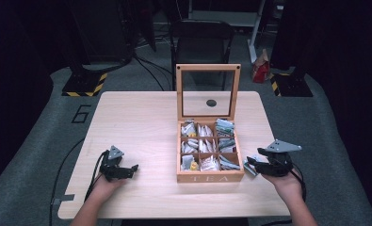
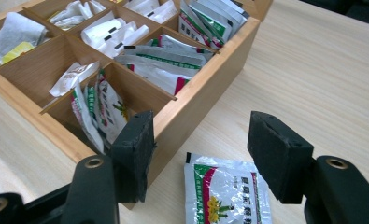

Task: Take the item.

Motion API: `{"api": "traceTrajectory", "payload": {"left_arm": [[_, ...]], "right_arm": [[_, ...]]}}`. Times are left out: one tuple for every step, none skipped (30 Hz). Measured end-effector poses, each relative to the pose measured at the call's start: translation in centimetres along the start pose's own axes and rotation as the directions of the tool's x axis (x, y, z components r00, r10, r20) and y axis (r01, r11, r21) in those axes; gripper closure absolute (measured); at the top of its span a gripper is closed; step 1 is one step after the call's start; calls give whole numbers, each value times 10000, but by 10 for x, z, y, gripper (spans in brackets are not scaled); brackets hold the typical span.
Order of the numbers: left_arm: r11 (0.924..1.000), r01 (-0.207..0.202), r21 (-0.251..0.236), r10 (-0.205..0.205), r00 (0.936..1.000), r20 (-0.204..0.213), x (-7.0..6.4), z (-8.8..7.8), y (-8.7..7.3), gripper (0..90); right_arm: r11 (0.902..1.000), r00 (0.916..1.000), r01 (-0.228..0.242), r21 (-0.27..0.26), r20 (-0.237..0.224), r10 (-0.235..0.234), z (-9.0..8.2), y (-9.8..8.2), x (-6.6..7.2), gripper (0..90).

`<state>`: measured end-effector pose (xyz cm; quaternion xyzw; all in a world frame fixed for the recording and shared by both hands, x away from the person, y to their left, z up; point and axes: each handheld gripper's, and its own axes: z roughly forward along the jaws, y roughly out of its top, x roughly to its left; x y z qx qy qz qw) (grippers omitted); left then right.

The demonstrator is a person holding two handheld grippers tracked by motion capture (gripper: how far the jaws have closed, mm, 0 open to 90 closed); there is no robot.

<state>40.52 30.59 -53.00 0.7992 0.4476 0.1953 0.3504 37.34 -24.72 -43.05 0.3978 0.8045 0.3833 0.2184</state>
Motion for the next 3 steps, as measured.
{"api": "traceTrajectory", "payload": {"left_arm": [[10000, 18, -18, -18, 10000, 6, 0, 0, 0, 94], [10000, 7, -3, -7, 10000, 10, 0, 0, 0, 94], [10000, 7, 0, -7, 10000, 11, 0, 0, 0, 94]], "right_arm": [[10000, 10000, 61, -29, 43, -60, 0, 0, 2, 407], [9999, 9999, 145, -23, 84, -145, 1, -1, 3, 407], [9999, 9999, 131, -3, 24, -131, 2, -1, 4, 407]]}}
